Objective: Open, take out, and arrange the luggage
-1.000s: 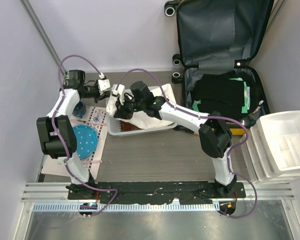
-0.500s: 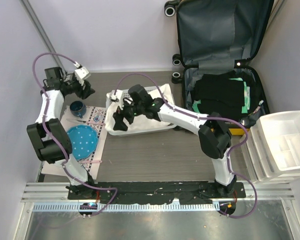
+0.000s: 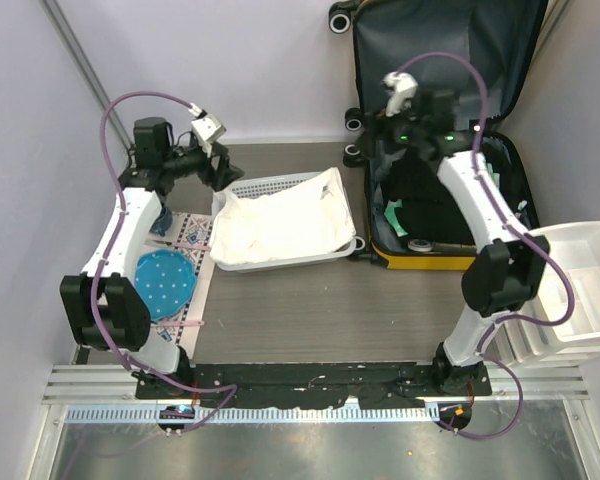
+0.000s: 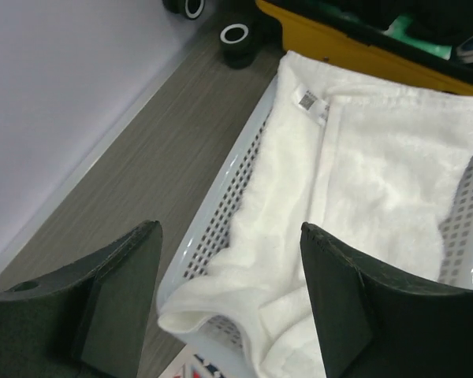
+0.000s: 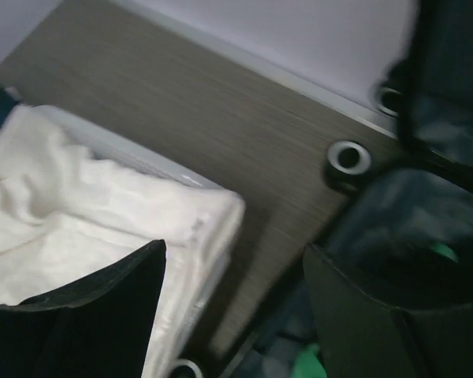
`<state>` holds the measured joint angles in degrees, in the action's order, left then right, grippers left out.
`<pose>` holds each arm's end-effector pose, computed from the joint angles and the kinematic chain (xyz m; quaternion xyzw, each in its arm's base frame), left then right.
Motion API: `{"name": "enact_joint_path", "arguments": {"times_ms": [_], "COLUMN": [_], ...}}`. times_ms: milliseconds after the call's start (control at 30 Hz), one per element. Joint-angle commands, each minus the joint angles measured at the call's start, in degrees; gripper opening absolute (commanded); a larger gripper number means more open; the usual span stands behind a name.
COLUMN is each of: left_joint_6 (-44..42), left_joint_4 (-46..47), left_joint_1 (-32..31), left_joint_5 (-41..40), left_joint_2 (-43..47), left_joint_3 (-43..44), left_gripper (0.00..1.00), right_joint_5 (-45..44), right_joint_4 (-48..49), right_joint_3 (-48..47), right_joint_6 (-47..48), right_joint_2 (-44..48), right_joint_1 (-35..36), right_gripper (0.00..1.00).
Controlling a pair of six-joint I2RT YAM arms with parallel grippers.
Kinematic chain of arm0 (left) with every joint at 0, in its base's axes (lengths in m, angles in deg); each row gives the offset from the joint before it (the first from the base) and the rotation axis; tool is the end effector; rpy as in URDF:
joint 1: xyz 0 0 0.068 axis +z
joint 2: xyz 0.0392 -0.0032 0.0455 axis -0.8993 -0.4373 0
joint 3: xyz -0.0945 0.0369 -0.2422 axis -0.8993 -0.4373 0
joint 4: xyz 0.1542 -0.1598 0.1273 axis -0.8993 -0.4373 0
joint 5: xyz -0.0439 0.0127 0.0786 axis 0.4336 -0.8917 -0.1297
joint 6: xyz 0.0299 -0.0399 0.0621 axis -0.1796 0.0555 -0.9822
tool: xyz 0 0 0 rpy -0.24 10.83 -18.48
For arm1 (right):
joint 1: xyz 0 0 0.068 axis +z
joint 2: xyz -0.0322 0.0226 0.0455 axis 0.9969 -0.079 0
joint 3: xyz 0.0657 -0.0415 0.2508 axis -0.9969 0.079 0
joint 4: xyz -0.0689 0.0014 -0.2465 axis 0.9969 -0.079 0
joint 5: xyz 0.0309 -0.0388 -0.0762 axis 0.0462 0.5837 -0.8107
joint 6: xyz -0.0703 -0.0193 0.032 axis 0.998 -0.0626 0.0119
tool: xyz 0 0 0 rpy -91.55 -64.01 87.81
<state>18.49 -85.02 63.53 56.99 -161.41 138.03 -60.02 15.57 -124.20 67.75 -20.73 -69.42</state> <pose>0.3643 -0.0554 0.3481 0.3954 0.6974 -0.2341 0.5500 0.4108 0.1526 0.3575 -0.2869 0.7770 0.2549 0.4990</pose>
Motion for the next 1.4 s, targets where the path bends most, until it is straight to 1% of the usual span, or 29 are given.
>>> {"name": "enact_joint_path", "arguments": {"times_ms": [0,100,167,267,400,533,633,833,1033,1067,1133,1167,1233,1267,1367], "left_joint_6": [8.76,9.30,9.47,10.17,10.35,10.70,11.23,11.49,11.85,11.85,11.85,11.67,11.49,11.32,10.88], "left_joint_4": [6.71,7.42,7.51,7.25,7.16,6.81,6.54,6.54,6.37,6.37,6.11,6.10,6.02,6.02,6.02], "left_joint_1": [-3.84,-6.83,-8.51,-10.27,-11.85,-13.00,-13.61,-14.23,-14.67,-14.67,-14.84,-15.11,-15.81,-16.07,-17.74], "left_joint_5": [-2.16,-3.13,-2.96,-2.61,-2.17,-2.26,-2.34,-2.52,-2.26,-2.26,-2.26,-2.34,-2.34,-2.34,-2.17], "left_joint_2": [0.97,0.10,-0.35,-1.22,-1.93,-2.28,-2.46,-1.84,-1.93,-1.84,-2.11,-2.11,-2.37,-2.54,-3.60], "left_joint_3": [-1.44,-1.88,-1.62,-1.36,-1.18,-1.09,-1.44,-2.85,-3.03,-3.03,-2.85,-2.76,-2.68,-2.41,-1.27], "left_gripper": [0.74,0.74,0.74,0.74,0.74,0.73,0.73,0.73,0.73,0.73,0.72,0.72,0.71,0.71,0.71], "right_joint_5": [-7.54,-11.67,-14.48,-17.73,-18.97,-20.91,-21.87,-25.38,-27.68,-27.68,-27.59,-27.67,-28.20,-28.20,-25.58], "right_joint_4": [-12.89,-17.72,-19.23,-20.72,-22.92,-21.96,-20.91,-18.71,-16.07,-16.07,-16.77,-17.12,-17.03,-17.12,-18.17], "right_joint_3": [-0.64,1.47,4.37,7.19,7.45,7.63,8.33,10.00,8.51,8.07,6.58,6.31,7.01,7.36,8.15], "right_joint_6": [3.99,10.39,15.91,21.03,23.50,21.84,20.87,22.10,22.19,21.58,21.22,21.49,22.36,23.06,23.95], "right_joint_2": [6.19,7.60,8.12,8.22,5.58,2.69,2.15,0.57,-4.00,-4.44,-4.88,-4.62,-3.13,-2.52,0.73], "right_joint_1": [-10.30,-14.46,-15.08,-15.26,-15.35,-15.35,-14.39,-11.66,-10.52,-10.52,-10.52,-10.69,-10.87,-11.13,-13.67], "right_gripper": [0.75,0.75,0.74,0.73,0.70,0.71,0.71,0.72,0.73,0.72,0.57,0.37,0.14,0.02,0.01]}}
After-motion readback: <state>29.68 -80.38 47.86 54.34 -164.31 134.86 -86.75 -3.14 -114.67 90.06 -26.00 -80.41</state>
